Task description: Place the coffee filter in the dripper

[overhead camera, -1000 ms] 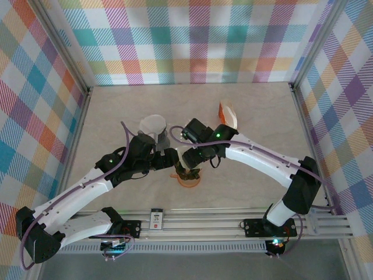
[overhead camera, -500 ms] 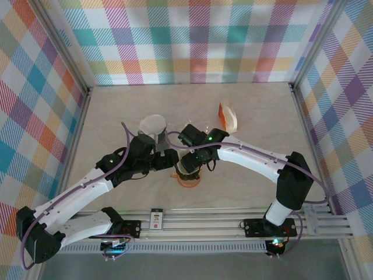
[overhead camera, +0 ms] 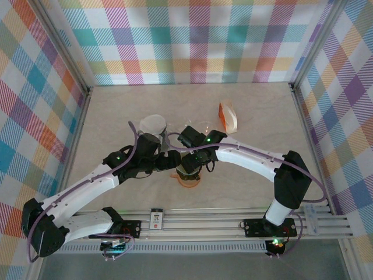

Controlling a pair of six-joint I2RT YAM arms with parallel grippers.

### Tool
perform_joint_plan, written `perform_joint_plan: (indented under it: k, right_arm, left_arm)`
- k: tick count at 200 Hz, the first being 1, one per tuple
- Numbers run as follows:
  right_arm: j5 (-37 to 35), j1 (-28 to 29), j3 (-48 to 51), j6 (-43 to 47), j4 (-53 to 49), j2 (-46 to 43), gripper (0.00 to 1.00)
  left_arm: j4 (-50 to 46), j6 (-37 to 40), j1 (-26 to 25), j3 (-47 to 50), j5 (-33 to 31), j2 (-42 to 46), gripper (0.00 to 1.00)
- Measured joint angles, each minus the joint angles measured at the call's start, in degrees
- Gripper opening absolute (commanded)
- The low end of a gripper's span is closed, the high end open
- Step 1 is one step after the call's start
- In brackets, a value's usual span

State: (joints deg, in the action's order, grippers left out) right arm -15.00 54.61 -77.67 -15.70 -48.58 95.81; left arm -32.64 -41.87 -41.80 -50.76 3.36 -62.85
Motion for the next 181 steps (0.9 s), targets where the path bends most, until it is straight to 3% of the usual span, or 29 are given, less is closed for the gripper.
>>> perform_joint_plan:
  k: [40,181]
  right_arm:
    - [-0.02,0.0,0.0,-0.42,0.42,0.0,0.87]
    - [-0.81,-2.97,4.22,-3.78,1.07,-6.93,0.88]
  left_arm:
    - [-1.16,0.92,0.0,-0.15,-1.51,-0.68,0.7]
    - [-1.68,1.01,0.0,-0.5,-1.84,-0.63,0.73]
